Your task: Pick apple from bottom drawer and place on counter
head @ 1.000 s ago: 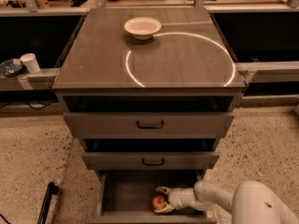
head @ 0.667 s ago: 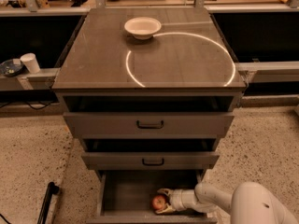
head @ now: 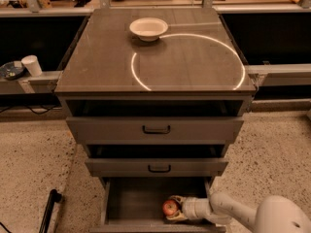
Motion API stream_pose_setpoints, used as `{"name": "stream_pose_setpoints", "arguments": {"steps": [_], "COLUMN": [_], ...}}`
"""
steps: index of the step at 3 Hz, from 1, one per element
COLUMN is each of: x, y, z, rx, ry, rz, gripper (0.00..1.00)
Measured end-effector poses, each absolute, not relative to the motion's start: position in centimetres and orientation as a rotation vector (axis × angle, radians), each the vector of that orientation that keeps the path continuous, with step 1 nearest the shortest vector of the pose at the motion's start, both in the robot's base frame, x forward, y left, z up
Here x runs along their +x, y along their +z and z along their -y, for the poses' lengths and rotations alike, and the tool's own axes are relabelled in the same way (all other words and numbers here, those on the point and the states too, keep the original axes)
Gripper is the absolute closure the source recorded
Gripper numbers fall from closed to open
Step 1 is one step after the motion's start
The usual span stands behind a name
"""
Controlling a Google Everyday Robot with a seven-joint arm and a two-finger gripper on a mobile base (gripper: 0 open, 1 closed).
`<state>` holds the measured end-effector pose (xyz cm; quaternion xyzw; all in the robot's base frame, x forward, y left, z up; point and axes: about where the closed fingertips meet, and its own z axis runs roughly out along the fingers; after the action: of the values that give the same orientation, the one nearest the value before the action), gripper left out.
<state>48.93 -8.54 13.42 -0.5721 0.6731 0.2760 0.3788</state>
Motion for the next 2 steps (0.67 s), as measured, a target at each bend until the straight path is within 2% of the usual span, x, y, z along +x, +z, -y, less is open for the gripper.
{"name": "stream_pose_setpoints", "arguments": {"steps": [1,2], "x": [48.8,46.5], "y": [18.4,26.1], "z": [9.5,10.7], "rx": [-1.465,-1.404], "ry": [0.628,0.572], "rz": [-1.653,-1.587], "gripper": [1.00,1.00]}}
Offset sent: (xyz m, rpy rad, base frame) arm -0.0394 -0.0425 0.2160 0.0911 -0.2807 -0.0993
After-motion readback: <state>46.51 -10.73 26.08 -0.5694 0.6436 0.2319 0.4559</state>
